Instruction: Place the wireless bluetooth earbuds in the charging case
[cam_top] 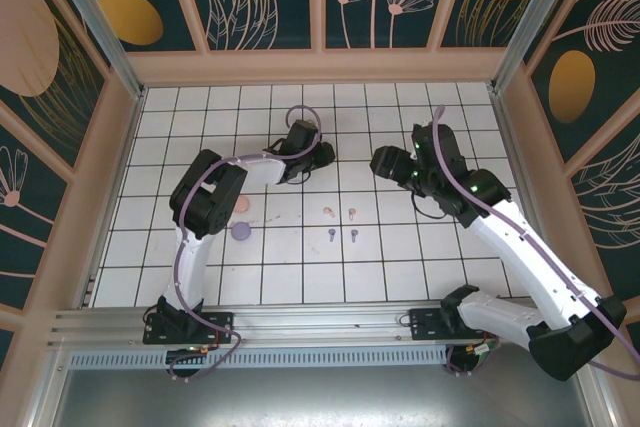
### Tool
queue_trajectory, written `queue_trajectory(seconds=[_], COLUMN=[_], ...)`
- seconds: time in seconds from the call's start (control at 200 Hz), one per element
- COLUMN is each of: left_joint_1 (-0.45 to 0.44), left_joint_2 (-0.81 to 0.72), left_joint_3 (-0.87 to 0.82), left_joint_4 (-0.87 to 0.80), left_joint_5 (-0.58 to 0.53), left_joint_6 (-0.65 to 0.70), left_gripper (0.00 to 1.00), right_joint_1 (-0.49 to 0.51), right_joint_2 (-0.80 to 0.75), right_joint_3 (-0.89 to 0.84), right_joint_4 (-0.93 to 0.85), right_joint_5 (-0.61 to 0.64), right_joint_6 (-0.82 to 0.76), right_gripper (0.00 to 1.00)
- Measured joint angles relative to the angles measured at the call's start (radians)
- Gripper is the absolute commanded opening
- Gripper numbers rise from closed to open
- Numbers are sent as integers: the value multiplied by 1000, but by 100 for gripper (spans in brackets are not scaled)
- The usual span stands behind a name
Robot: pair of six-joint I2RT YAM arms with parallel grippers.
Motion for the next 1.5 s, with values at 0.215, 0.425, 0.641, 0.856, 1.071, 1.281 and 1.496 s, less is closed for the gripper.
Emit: queue_trajectory(seconds=[0.215,0.425,0.641,0.856,1.071,1.281,1.496], left_joint_1=[6,29,48,48,49,65,143], left_joint_2=[-3,-24,-148,-502,-823,-938,-1038], left_joint_3=[8,13,-22,-154,-365,-528,-621], left_joint_4=[-11,-66,-142,-117,-24,-11,-26], left_joint_5=[1,-28,-92,-169,-263,-365,-444], left_joint_6=[55,107,161,223,244,227,163], left_gripper=[59,69,76,96,99,99,99], right_joint_1=[0,0,0,67,258,388,488], right_joint_2=[0,0,-12,-18,31,160,372], right_joint_3=[63,74,53,-40,-94,-117,-76], right_joint_4=[-47,-74,-57,-12,41,105,134], right_joint_5=[0,-23,-71,-75,-8,59,92], right_joint_6=[1,-4,-11,-9,53,161,245], right_gripper=[76,76,76,76,76,75,75])
